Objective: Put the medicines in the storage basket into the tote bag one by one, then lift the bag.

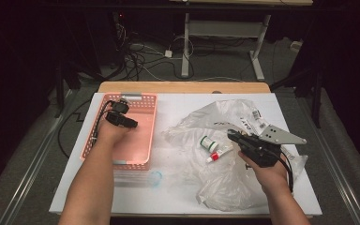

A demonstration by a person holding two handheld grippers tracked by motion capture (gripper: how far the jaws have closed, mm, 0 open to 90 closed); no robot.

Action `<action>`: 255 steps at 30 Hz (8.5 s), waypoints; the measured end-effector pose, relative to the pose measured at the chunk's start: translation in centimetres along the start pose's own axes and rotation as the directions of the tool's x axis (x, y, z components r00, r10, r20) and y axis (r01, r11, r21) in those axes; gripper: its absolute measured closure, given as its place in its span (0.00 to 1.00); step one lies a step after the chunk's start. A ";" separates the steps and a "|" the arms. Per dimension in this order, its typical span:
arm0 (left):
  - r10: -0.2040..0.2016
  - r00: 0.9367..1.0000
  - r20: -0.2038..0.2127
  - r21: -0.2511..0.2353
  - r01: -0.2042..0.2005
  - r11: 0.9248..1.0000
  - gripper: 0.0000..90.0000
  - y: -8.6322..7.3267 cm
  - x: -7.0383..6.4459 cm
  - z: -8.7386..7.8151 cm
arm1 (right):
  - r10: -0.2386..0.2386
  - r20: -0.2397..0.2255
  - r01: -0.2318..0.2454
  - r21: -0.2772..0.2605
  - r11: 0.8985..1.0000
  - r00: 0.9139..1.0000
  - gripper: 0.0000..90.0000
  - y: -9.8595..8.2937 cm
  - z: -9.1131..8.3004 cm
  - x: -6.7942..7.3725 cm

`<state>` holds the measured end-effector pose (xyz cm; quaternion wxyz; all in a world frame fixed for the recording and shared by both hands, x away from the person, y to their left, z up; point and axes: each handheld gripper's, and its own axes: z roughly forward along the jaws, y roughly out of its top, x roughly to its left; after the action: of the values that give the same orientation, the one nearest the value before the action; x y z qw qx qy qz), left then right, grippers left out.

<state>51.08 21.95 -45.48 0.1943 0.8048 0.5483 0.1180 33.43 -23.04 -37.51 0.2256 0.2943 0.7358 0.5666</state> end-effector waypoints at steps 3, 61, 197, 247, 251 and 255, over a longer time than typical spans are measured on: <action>-0.004 1.000 0.011 -0.015 0.004 1.000 0.37 0.1 -0.1 -0.3 | 0.004 0.004 -0.004 -0.002 1.000 1.000 1.00 0.0 -0.1 -0.1; 0.320 0.931 0.177 -0.407 -0.226 0.885 0.37 -8.9 -16.6 -12.7 | 0.000 -0.002 0.000 -0.001 1.000 1.000 1.00 0.2 0.1 0.3; 0.378 0.891 0.253 -0.743 -0.072 0.665 0.99 -5.3 -21.4 -11.9 | 0.030 0.154 -0.012 -0.115 0.993 0.988 1.00 3.6 0.6 -2.0; 0.408 0.897 0.170 -0.786 -0.126 0.605 0.43 -0.4 -19.3 -16.8 | 0.047 0.359 0.024 -0.190 0.982 0.932 0.83 9.6 -2.3 -9.5; 0.414 0.886 0.209 -0.745 -0.131 0.654 0.37 -2.0 -19.5 -15.0 | 0.040 0.342 0.028 -0.193 0.981 0.939 0.67 9.5 -3.7 -8.8; 0.416 0.875 0.249 -0.707 -0.129 0.695 0.34 -3.3 -19.9 -13.1 | 0.014 0.347 0.056 -0.192 0.980 0.938 0.57 9.4 -5.7 -7.9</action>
<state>35.67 6.95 -34.69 0.5554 0.7602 0.2896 0.1724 37.06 -30.75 -27.00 0.3858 0.3574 0.6276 0.5741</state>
